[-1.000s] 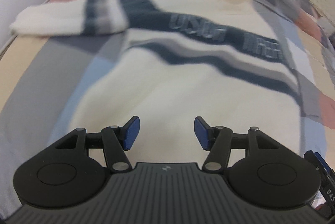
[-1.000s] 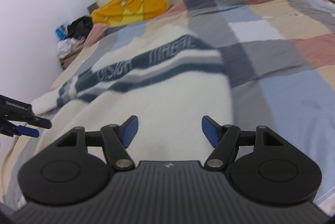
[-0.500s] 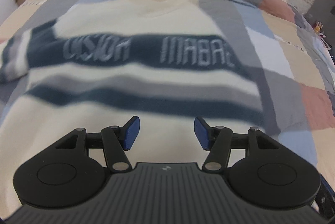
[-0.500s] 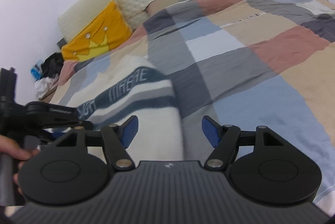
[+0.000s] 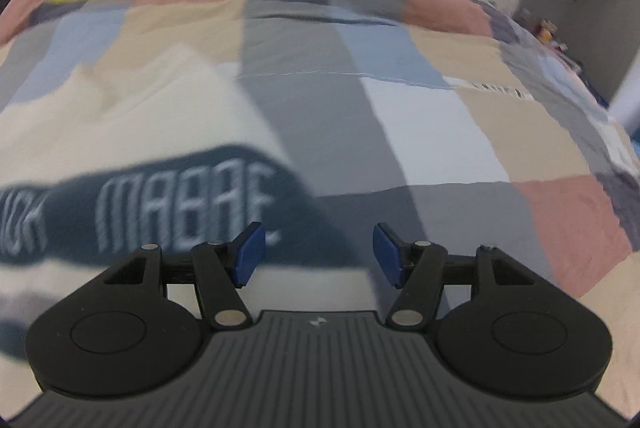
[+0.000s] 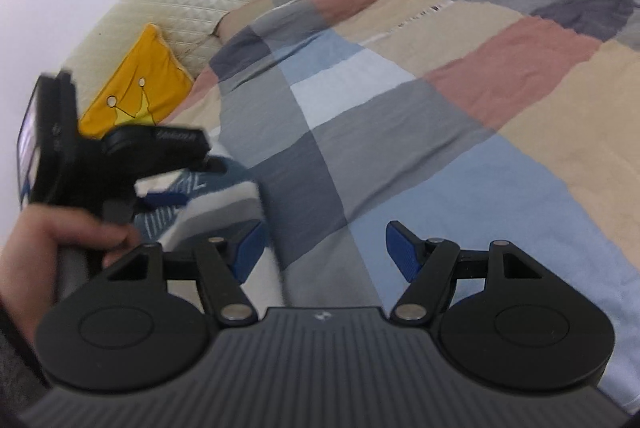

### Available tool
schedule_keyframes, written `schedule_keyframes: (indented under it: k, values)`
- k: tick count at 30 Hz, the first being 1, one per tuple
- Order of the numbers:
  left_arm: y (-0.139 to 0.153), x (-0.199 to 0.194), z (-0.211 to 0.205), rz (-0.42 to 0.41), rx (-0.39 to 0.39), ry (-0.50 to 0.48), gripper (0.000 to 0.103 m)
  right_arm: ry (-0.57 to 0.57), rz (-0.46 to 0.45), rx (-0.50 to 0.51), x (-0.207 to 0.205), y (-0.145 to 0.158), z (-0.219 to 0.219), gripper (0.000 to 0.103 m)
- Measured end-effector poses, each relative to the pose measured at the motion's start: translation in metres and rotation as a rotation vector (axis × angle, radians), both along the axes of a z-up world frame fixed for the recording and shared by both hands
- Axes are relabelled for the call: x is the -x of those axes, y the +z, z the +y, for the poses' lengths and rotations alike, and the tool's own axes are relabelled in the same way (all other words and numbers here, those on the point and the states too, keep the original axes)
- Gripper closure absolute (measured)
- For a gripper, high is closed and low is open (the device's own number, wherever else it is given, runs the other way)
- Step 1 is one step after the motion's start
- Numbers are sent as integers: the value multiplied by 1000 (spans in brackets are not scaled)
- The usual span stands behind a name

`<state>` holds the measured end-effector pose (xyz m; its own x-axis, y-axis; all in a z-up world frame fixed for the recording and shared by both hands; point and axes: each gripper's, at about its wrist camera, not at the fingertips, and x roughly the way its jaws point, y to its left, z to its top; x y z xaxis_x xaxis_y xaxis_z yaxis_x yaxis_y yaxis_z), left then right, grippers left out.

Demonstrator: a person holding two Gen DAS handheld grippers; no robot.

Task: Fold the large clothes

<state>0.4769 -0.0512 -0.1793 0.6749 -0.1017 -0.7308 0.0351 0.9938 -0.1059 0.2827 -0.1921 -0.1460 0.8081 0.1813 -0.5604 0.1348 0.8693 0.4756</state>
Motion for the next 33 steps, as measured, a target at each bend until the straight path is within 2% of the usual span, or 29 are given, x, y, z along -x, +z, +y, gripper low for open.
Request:
schedule_keyframes:
  k: [3,7,8,10,11,19,22,24,25,28,33]
  values:
    - [-11,-17,-18,17,-89,-15,37,-5,10,-57,0,-6,-3,32]
    - [-28,-33,-34,44,-232,-42,37,15,21,-53,-2,-10,4,32]
    - [-32,-36,-37,55,-253,-49,36,13,24,-55,-3,-11,4,32]
    - [-37,-39,-40,77,-277,-75,24,4,31,-59,-4,-12,3,32]
    - [-39,-39,-43,80,-281,-101,22,-2,35,-61,-4,-13,2,32]
    - [-60,-36,-49,95,-423,-157,23,-19,17,-49,0,-9,-2,32]
    - [-64,-36,-51,96,-476,-146,38,-35,23,-58,0,-10,-7,32]
    - [-62,-35,-50,88,-509,-114,72,-42,24,-54,0,-11,-8,32]
    - [-60,-34,-48,82,-519,-107,80,-44,24,-52,0,-11,-8,32]
    - [-44,-26,-33,45,-457,-70,90,-39,27,-42,0,-13,-6,32]
    - [-5,-2,26,-54,-272,73,94,-26,29,-33,0,-15,-5,32]
